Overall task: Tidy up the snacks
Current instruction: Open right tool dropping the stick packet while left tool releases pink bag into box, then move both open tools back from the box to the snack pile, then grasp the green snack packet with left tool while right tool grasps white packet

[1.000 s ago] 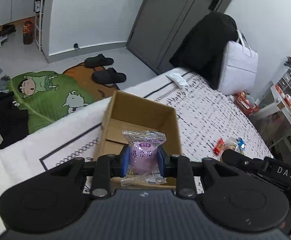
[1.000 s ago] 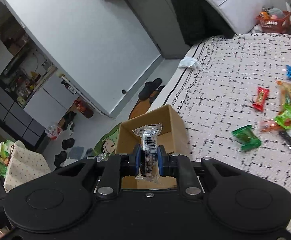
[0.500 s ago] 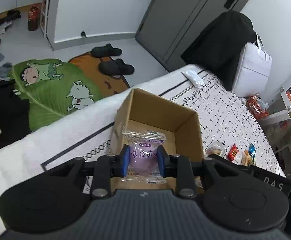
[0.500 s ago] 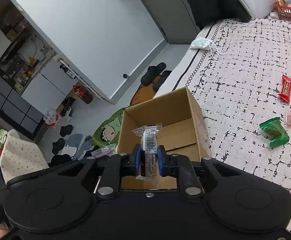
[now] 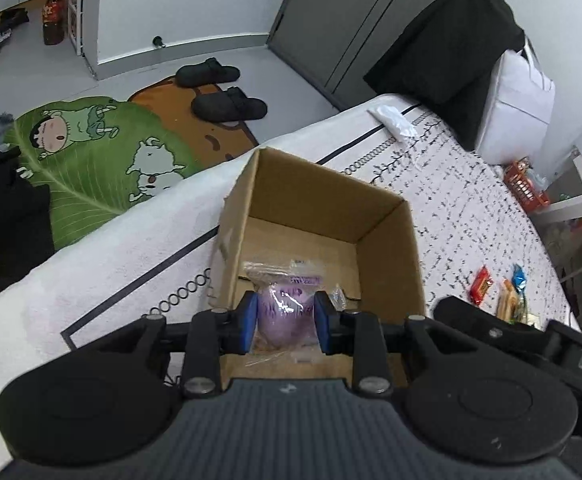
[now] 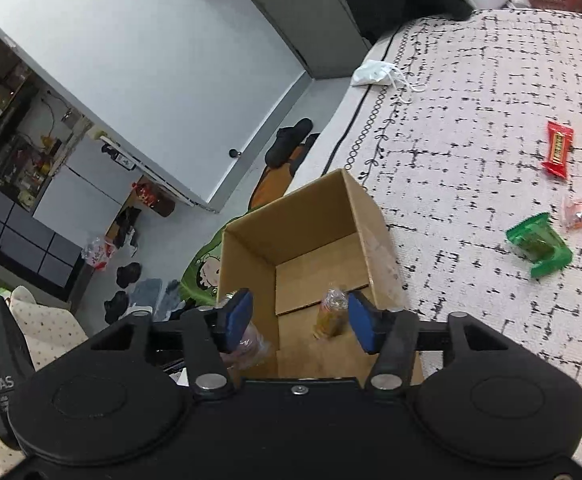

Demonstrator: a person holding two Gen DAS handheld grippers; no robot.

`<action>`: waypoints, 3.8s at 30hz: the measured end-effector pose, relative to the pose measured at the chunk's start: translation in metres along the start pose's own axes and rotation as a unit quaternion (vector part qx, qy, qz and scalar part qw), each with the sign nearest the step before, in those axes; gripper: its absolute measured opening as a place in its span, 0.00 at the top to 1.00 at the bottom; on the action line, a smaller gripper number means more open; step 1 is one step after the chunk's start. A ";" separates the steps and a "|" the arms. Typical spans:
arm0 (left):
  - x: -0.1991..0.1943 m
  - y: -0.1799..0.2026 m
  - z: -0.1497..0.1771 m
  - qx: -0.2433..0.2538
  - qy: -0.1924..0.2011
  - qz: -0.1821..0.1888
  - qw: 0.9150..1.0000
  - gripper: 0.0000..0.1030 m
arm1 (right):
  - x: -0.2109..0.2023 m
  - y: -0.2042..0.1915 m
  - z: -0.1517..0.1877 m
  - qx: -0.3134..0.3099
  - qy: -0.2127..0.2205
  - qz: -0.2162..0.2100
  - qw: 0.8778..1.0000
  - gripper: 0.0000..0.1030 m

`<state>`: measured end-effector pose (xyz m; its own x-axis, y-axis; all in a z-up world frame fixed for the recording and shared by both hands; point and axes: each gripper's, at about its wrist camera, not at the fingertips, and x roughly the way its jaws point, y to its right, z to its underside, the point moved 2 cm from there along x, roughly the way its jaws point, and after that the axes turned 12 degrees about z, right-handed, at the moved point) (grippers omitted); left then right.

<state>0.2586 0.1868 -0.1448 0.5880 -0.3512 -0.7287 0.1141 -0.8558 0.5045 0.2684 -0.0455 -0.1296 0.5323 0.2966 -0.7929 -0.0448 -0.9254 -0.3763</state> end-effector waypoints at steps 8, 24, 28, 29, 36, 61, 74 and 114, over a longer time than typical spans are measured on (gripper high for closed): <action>-0.010 0.009 -0.003 0.017 0.011 -0.009 1.000 0.54 | -0.029 0.011 0.010 -0.018 0.025 0.027 0.999 0.26; -0.066 0.048 0.029 0.024 0.048 -0.028 0.998 0.17 | -0.093 0.045 0.016 -0.040 0.083 0.028 0.995 0.06; -0.077 0.062 0.039 0.036 0.055 -0.035 0.997 0.13 | -0.105 0.056 0.018 -0.042 0.092 0.030 0.994 0.03; -0.079 0.067 0.041 0.039 0.057 -0.038 0.997 0.10 | -0.109 0.059 0.018 -0.040 0.096 0.034 0.994 0.00; -0.089 0.093 0.056 0.056 0.076 -0.037 0.995 0.00 | -0.131 0.092 0.012 -0.005 0.124 0.039 0.991 0.00; -0.050 0.199 0.103 0.108 0.078 0.009 0.991 0.00 | -0.172 0.195 0.007 0.057 0.154 0.064 0.984 0.00; -0.002 0.227 0.110 0.096 0.050 0.017 0.994 0.00 | -0.150 0.250 -0.003 0.101 0.144 0.074 0.982 0.00; 0.174 0.185 0.094 0.035 -0.009 -0.029 0.999 0.19 | -0.003 0.300 -0.008 0.233 0.026 0.062 0.970 0.33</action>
<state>0.3073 -0.0682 -0.2220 0.5681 -0.3062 -0.7639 0.0906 -0.8993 0.4279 0.2599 -0.3264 -0.2363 0.5398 0.1666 -0.8252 -0.4824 -0.7421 -0.4654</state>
